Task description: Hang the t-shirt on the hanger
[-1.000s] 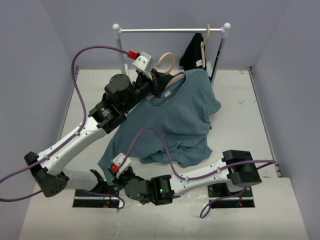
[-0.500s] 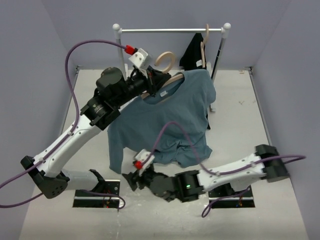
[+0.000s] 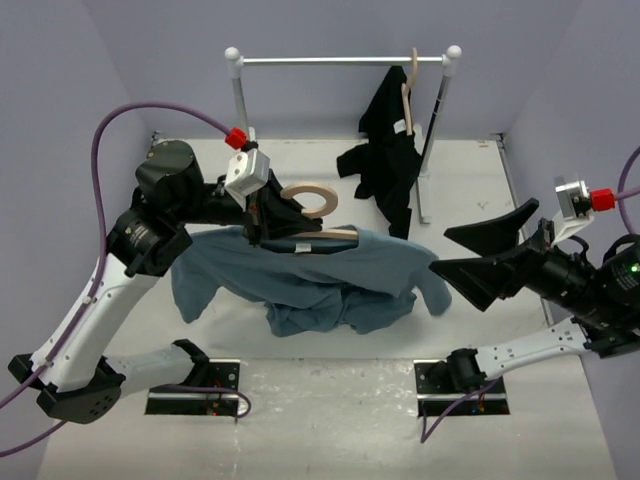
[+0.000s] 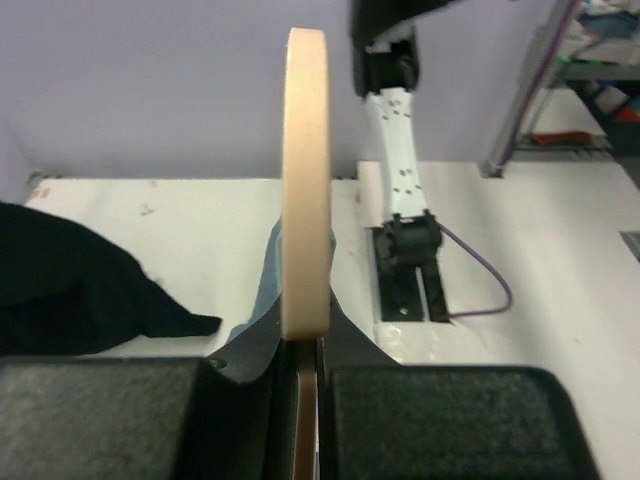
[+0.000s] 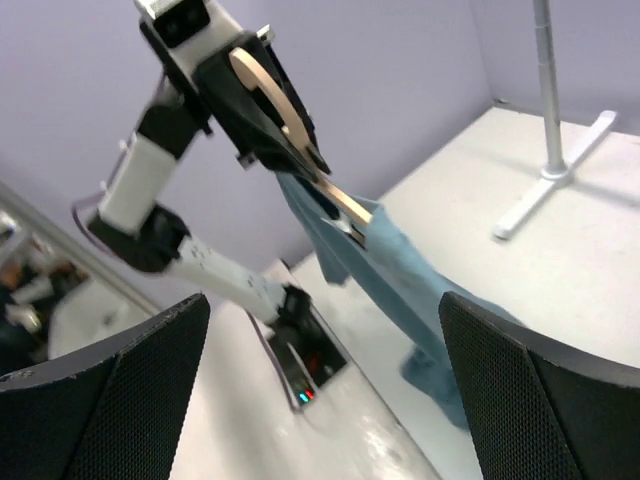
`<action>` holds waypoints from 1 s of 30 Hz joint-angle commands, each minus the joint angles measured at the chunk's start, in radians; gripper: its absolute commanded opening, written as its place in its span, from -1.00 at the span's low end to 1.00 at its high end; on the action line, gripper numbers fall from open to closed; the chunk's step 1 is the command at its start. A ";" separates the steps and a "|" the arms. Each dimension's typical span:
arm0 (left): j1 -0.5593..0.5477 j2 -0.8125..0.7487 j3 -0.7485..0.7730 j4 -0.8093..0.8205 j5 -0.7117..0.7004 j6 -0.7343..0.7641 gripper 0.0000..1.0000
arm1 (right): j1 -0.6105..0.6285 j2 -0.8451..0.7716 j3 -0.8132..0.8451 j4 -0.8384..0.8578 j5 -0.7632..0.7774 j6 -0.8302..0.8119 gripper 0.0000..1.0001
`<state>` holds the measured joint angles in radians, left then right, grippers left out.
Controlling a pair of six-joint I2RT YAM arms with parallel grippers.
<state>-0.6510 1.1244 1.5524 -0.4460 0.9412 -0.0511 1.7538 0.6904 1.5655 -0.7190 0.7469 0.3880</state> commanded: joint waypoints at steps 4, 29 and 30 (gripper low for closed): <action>0.001 0.048 0.132 -0.076 0.211 0.059 -1.00 | 0.006 0.284 0.306 -0.496 -0.141 -0.210 0.97; 0.038 0.132 0.174 0.214 0.378 -0.124 -1.00 | -0.232 0.429 0.276 -0.455 -0.306 -0.109 -1.00; 0.048 0.135 0.179 0.211 0.355 -0.118 -0.97 | -0.259 0.427 0.259 -0.424 -0.324 -0.114 -1.00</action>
<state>-0.6266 1.2454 1.6869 -0.3009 1.3167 -0.1471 1.5828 1.0876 1.8601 -1.2535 0.4705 0.2895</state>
